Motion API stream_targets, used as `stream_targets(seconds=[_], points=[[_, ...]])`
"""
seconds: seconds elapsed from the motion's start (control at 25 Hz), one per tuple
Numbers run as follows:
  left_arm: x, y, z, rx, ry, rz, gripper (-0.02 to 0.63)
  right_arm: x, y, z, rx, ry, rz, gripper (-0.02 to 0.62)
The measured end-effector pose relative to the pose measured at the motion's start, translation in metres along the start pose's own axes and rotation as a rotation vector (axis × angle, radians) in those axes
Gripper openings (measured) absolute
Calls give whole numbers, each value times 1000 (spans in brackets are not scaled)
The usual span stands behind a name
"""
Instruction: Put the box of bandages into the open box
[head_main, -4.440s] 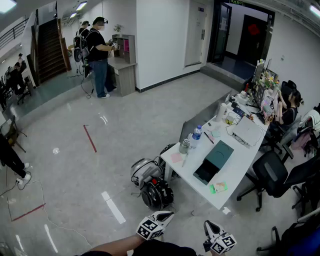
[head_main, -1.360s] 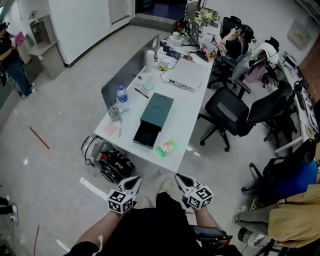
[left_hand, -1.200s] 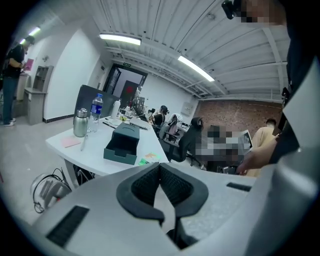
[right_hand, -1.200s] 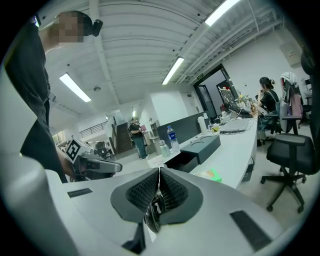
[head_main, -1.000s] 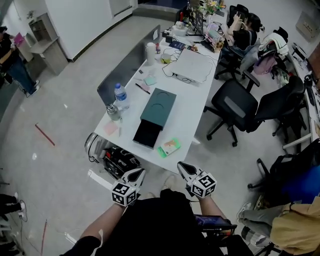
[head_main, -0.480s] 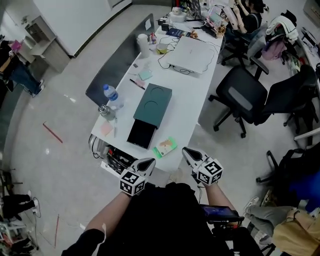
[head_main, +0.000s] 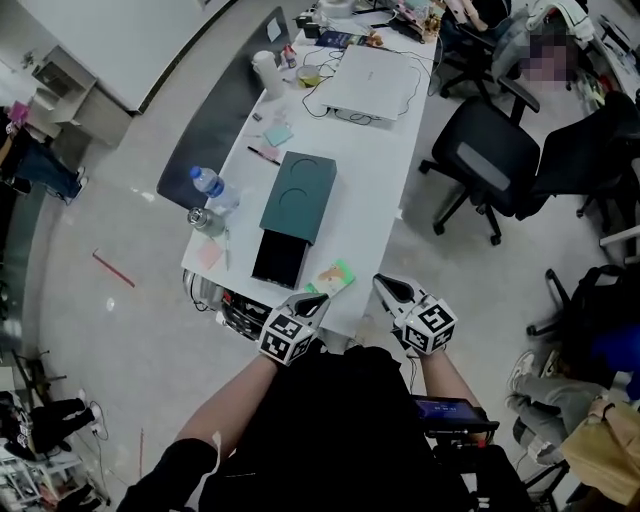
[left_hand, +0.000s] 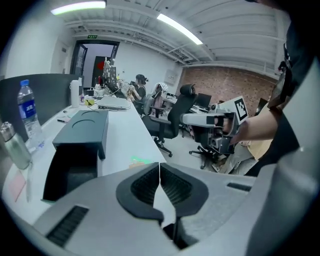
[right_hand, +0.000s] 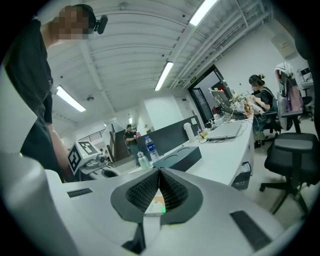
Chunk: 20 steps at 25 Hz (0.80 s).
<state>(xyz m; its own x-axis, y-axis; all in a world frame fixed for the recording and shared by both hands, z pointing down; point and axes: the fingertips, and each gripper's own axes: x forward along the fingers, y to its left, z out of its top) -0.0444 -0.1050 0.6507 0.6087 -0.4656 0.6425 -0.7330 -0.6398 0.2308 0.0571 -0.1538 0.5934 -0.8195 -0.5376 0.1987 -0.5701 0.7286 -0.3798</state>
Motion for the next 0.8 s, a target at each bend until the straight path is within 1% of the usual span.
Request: stream_targets(seconds=[0.12,0.2,0.24,0.36,0.6,0.64,0.8], points=[[8,12,3,38,29,19,9,-1,-7,4,6,-19,-39,28],[15,19,3,53,67,11,13,-3,-10,7,12,-30,-57,28],[19,21,2,55,91,1,28,-5,-12,7,15,-33,-65,28],[34,24,-4,64,172,-25,129,-9,-18,7,27,-40,-88,28],[57,37,-20,134,315,1,277,-19,-17,1,53,-47,-127,28],[60,38,-21,144,334,6,294,-22,-18,0,58,-48,-135,28],[68,45,-23,176,384,34,324,-33,-22,-4,74,-51,-166,28]])
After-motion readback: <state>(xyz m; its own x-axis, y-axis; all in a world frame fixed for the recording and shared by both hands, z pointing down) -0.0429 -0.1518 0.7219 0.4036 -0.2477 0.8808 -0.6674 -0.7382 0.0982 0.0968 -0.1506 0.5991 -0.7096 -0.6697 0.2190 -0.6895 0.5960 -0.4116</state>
